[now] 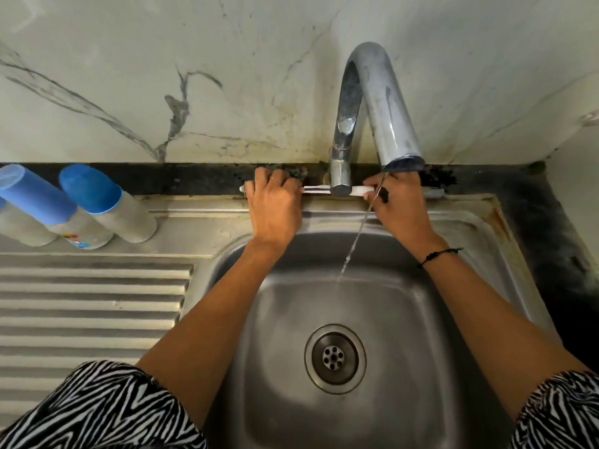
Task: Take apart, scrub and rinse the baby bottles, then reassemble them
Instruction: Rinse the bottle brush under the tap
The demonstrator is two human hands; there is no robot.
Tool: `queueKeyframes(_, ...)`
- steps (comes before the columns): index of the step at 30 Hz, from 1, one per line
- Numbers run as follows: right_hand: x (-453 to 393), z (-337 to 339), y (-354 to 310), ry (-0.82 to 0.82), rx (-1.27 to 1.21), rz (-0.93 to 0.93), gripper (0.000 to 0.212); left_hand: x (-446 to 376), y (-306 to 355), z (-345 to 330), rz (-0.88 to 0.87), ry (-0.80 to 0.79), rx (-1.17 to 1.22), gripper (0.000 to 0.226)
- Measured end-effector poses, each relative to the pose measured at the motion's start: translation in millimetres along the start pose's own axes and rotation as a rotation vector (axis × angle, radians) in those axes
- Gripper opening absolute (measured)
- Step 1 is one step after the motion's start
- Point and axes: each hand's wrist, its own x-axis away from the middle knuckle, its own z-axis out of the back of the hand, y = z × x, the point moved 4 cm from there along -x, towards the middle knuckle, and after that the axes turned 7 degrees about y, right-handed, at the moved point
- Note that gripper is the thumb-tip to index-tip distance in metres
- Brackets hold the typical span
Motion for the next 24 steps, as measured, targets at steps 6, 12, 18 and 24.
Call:
queueKeyframes(6, -1.1, 3.6, -0.6, 0.068, 0.140, -0.004, 0.022, -5.8, 2.9, 0.9, 0.032, -0.081, 0.037, 0.010)
queueKeyframes(12, 3.7, 5.5, -5.1, 0.093, 0.210, 0.027, 0.019, -6.2, 6.2, -0.3, -0.001, -0.073, 0.022, 0.014)
queueKeyframes(18, 5.7, 6.0, -9.0, 0.066, 0.232, 0.044, 0.030, -5.1, 5.4, 1.6, 0.006, -0.092, 0.035, 0.015)
queueKeyframes(24, 6.8, 3.3, -12.1, 0.038, 0.213, 0.055, 0.033, -3.3, 6.5, 1.9, 0.000, -0.117, 0.042, 0.018)
